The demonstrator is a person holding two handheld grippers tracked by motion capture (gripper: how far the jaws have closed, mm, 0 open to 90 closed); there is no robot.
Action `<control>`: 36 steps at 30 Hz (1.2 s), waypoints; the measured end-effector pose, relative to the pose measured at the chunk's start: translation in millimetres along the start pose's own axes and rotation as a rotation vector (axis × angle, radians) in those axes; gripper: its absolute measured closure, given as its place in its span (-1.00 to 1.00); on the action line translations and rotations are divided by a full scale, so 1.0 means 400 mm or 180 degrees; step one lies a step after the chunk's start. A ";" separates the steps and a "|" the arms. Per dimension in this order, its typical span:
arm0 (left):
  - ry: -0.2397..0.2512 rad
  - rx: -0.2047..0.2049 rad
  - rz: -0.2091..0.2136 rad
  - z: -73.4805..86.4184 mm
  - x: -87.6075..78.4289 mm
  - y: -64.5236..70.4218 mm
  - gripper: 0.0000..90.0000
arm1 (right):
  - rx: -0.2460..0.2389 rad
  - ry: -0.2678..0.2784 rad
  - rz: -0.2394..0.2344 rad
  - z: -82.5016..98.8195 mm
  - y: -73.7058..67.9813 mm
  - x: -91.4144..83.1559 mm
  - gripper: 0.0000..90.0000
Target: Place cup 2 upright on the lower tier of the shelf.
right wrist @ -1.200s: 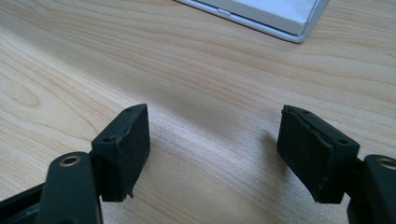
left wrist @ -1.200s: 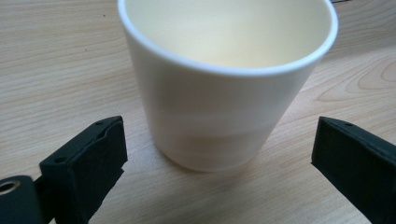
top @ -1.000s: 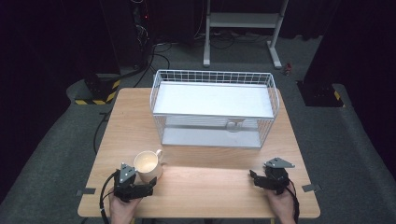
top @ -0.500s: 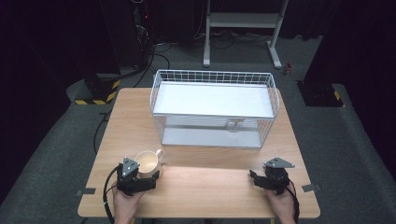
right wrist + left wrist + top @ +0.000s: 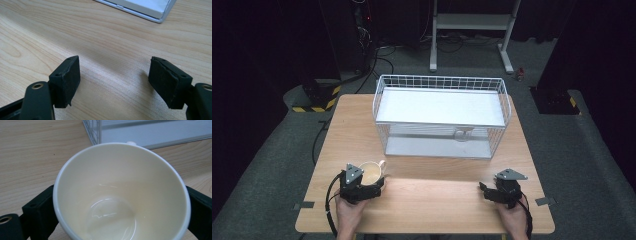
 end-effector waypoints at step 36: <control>0.0047 0.0127 -0.0052 -0.018 0.016 0.022 -0.78 | -0.0006 0.0001 0.0005 0.000 0.000 0.000 -0.44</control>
Point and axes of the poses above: each handheld gripper's, and its own axes: x roughly forward along the jaws, z roughly out of its underside, y roughly to its right, the point moved 10 cm from there along x, roughly forward along the jaws, and after that the axes turned 4 degrees about -y, right-handed, at the moved point
